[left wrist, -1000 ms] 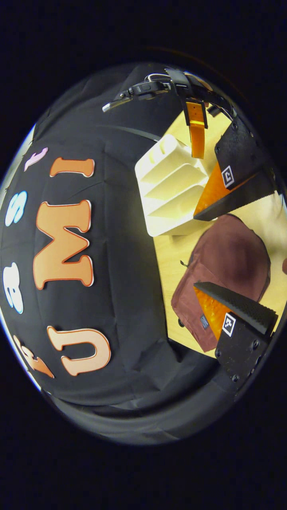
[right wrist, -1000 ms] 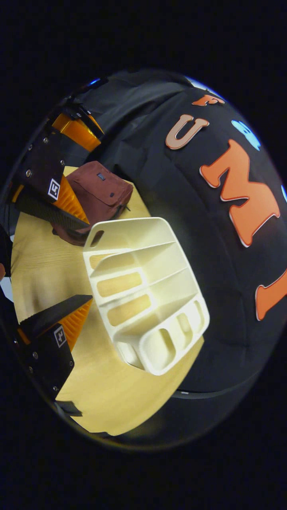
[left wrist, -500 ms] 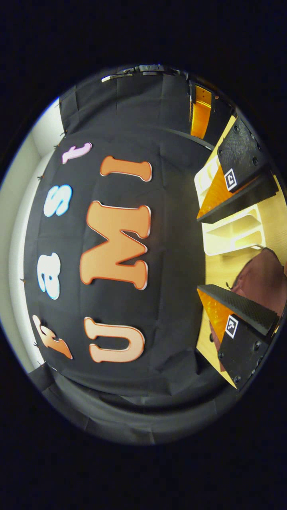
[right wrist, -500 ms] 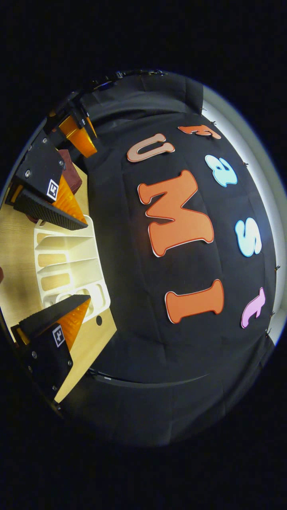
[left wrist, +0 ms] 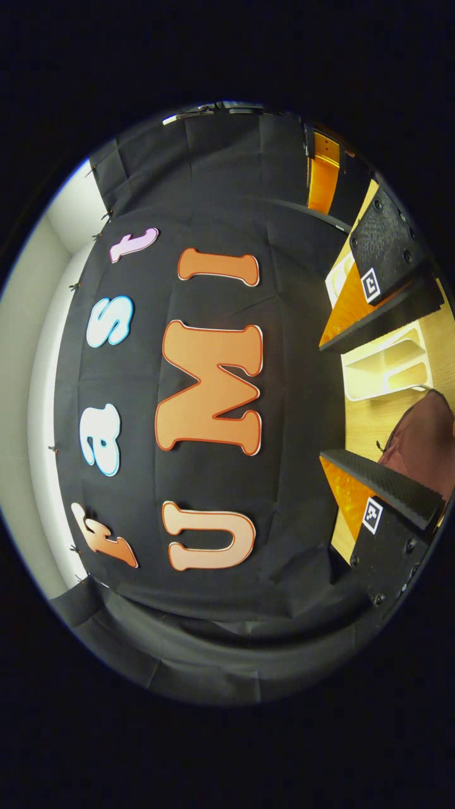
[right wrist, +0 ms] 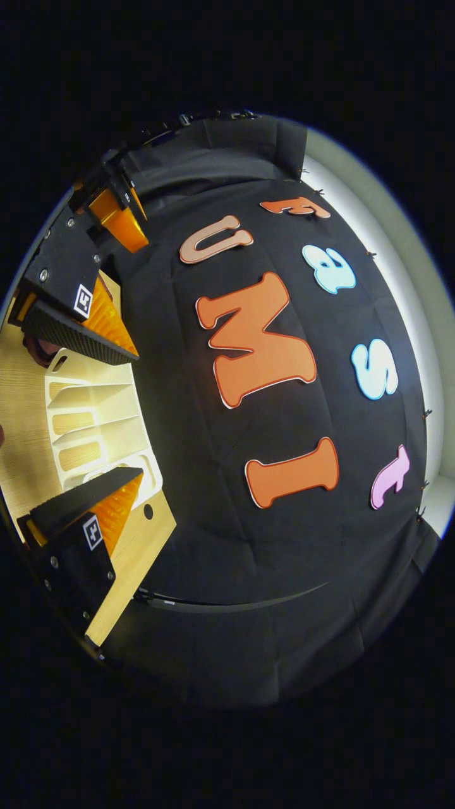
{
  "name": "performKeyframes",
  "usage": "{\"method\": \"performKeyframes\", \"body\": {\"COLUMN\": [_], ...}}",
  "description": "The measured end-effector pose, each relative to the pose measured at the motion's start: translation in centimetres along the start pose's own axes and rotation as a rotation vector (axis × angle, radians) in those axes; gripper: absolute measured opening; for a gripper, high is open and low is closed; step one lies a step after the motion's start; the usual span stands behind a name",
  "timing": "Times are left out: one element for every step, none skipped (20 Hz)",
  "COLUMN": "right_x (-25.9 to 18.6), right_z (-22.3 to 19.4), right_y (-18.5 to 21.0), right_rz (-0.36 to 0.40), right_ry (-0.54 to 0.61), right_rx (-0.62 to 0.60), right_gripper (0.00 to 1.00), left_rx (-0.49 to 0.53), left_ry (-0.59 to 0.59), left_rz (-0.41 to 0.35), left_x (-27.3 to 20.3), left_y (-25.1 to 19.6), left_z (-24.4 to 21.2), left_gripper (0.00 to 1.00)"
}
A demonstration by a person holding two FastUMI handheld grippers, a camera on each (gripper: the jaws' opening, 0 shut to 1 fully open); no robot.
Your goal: Open the schoolbag, grab two books from the bookshelf and put them into the schoolbag.
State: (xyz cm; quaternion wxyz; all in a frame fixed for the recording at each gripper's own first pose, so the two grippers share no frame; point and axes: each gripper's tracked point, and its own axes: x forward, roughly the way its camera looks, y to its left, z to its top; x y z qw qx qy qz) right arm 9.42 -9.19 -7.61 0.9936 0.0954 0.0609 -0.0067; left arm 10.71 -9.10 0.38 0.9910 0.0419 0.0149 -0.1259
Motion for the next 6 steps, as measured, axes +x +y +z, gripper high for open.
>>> {"method": "performKeyframes", "body": {"right_x": [-0.3, -0.7, -1.0, -0.9, -0.8, -0.6], "right_z": [-0.2, -0.2, 0.0, 0.1, 0.2, 0.2], "right_y": [0.1, 0.2, 0.4, 0.5, 0.7, 0.9], "right_rz": [0.019, 0.033, 0.048, 0.056, 0.067, 0.074], "right_ry": [0.008, 0.011, 0.005, -0.002, -0.008, -0.015], "right_rx": [-0.001, 0.001, 0.000, -0.002, -0.005, -0.005], "right_gripper": [0.97, 0.97, 0.97, 0.97, 0.97, 0.97], "left_rx": [0.005, 0.001, -0.006, -0.012, -0.017, -0.017], "left_ry": [-0.008, -0.016, -0.020, -0.028, -0.041, -0.053], "left_rz": [0.019, 0.033, 0.042, 0.049, 0.053, 0.058], "left_x": [-0.2, -0.4, -0.5, -0.6, -0.6, -0.5], "left_y": [0.6, 1.2, 1.3, 1.4, 1.5, 1.5], "left_z": [0.3, 0.8, 0.8, 1.0, 1.2, 1.4], "left_gripper": [0.95, 0.95, 0.95, 0.96, 0.96, 0.96]}}
